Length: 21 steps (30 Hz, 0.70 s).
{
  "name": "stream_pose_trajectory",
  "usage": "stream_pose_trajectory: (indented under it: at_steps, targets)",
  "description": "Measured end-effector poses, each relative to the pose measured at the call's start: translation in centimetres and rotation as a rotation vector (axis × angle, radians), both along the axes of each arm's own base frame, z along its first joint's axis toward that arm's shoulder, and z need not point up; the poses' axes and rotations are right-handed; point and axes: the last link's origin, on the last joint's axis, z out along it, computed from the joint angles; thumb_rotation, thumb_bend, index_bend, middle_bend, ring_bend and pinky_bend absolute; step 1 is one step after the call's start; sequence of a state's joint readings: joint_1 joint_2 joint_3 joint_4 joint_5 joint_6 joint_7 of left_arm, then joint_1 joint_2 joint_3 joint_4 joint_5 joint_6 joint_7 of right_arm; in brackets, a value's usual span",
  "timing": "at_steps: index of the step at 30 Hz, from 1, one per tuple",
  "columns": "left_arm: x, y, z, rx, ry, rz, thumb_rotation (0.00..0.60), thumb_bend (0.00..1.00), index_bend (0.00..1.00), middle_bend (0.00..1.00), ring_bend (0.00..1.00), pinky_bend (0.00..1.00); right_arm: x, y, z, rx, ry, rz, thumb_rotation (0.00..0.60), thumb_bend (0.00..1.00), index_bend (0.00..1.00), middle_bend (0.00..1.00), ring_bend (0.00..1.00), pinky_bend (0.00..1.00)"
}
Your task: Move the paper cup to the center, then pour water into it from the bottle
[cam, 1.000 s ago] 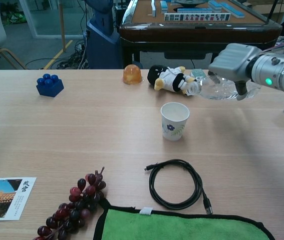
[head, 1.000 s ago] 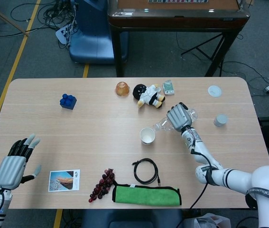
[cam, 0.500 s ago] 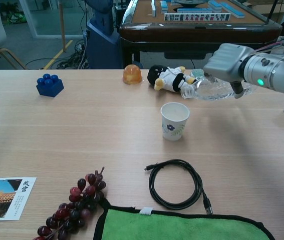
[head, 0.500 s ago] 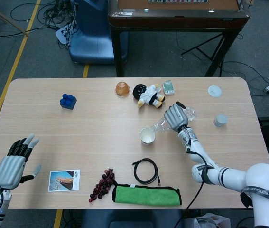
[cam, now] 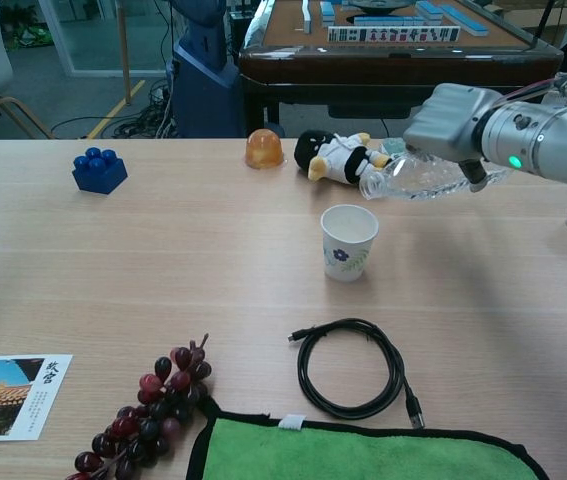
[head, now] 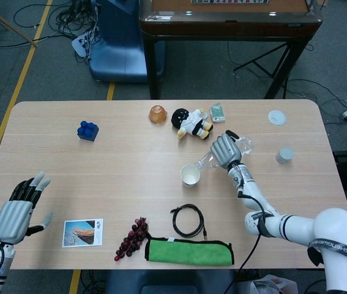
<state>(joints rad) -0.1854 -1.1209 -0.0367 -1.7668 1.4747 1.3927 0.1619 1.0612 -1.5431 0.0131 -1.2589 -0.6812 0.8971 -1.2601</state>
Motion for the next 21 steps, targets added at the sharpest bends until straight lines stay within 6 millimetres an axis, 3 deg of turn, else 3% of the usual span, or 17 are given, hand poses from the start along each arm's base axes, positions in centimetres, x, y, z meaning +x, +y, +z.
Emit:
stream_pose_trajectory:
  at_steps: [21]
  targets:
    - [0.02, -0.02, 0.03, 0.0, 0.005, 0.006, 0.6, 0.32, 0.06, 0.0, 0.0, 0.05, 0.14, -0.15, -0.39, -0.005, 0.094, 0.032, 0.6, 0.18, 0.62, 0.61, 0.48, 0.5]
